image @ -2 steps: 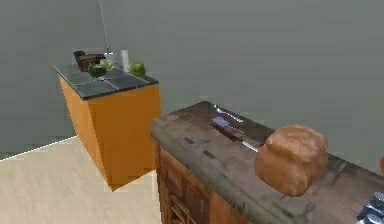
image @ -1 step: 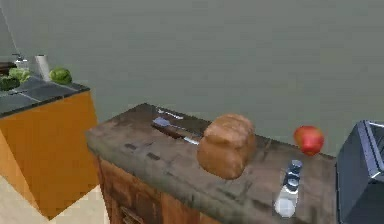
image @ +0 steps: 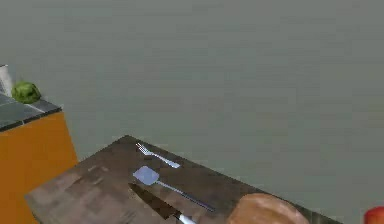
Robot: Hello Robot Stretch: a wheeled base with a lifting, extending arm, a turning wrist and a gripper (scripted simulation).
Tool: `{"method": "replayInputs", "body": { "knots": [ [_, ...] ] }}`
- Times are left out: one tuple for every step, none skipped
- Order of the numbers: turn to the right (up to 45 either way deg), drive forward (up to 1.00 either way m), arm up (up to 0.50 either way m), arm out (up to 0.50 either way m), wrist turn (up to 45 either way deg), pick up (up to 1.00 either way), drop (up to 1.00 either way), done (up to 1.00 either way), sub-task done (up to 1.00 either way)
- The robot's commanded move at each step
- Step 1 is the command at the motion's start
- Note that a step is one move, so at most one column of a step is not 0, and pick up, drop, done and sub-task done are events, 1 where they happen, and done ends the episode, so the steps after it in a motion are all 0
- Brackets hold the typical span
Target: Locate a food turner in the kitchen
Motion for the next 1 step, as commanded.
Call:
{"method": "replayInputs", "body": {
  "knots": [
    [0.0, 0.00, 0.00, 0.00, 0.0, 0.00, 0.00, 1.00, 0.00]
  ]
}}
